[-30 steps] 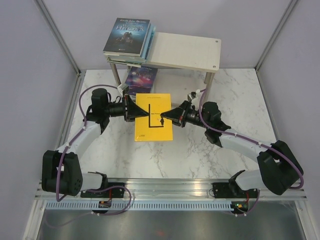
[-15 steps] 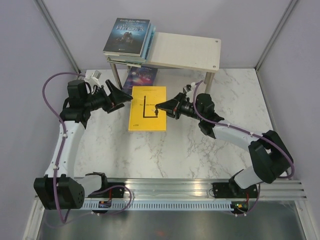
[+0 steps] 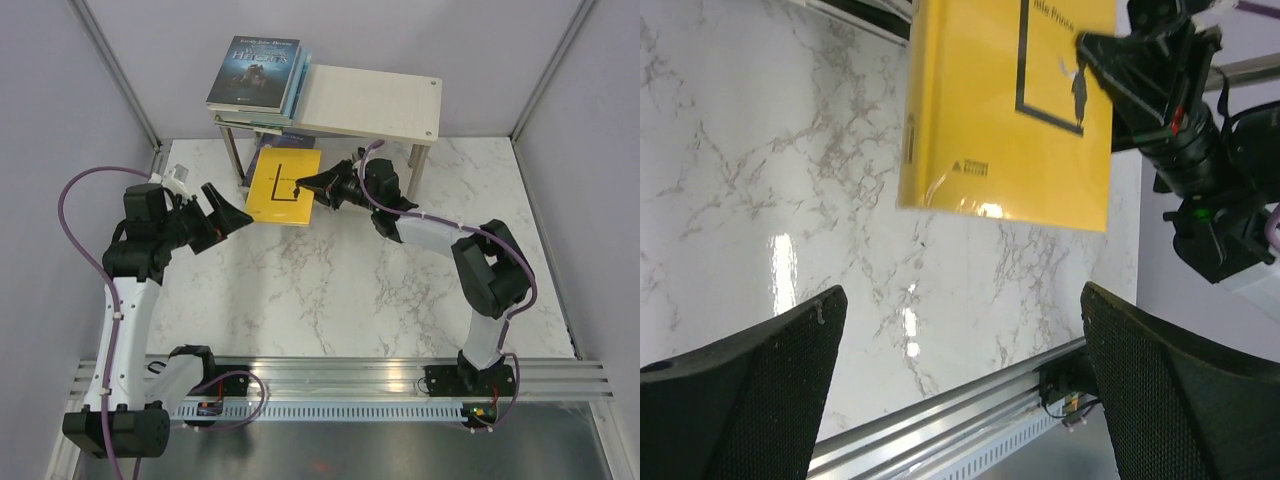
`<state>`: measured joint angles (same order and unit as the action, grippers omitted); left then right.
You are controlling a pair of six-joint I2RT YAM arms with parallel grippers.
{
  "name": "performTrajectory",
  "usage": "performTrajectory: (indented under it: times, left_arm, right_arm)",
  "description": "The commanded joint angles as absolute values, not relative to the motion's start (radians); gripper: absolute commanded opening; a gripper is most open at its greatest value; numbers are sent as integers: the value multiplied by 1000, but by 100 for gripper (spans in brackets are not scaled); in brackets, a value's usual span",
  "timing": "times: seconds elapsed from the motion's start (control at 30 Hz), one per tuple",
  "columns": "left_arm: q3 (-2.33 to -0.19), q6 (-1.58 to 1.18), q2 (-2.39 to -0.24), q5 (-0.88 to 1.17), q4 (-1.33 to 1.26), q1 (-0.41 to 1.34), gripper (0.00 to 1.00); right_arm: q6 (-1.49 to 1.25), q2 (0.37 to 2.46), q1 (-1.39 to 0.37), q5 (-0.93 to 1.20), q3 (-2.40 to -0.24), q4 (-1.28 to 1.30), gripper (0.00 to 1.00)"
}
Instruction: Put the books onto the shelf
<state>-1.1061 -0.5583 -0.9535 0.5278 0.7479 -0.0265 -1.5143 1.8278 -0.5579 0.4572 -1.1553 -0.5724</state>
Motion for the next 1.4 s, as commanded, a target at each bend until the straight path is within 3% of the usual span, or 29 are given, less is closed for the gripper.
performTrajectory:
  times: [0.0, 0.2, 0.23, 0.3, 0.67, 0.87, 0.97, 1.03, 1.07, 1.37]
  left_arm:
    - [-1137, -483, -925, 465, 831, -29, 100]
    - [-1193, -465, -896, 430, 844, -20, 100]
    - [-1204, -536, -893, 168, 841, -9, 100]
    - [-1213, -563, -871, 30, 833, 37, 100]
    - [-1207, -494, -836, 5, 891, 58, 100]
    - [-1200, -494, -839, 5, 891, 58, 100]
    - [-1203, -476, -848, 30, 885, 58, 99]
    - [-1203, -471, -851, 34, 887, 58, 99]
    - [-1203, -471, -850, 34, 887, 58, 99]
    - [-1200, -482, -854, 57, 887, 58, 98]
  right_arm:
    - [-1517, 1873, -543, 422, -1291, -661, 0]
    - [-1522, 2012, -520, 416, -1437, -632, 0]
    - [-1523, 2031, -519, 414, -1456, -626, 0]
    - [-1523, 2084, -517, 417, -1518, -615, 0]
    - [-1404, 2307, -485, 433, -1886, -391, 0]
    - [-1368, 2379, -485, 429, -1963, -315, 0]
    - [-1341, 2395, -483, 436, -1994, -276, 38]
    - [-1318, 2391, -480, 439, -1996, -244, 87]
    - [-1292, 2387, -479, 449, -1990, -232, 98]
    - [-1178, 2217, -399, 448, -1715, -157, 98]
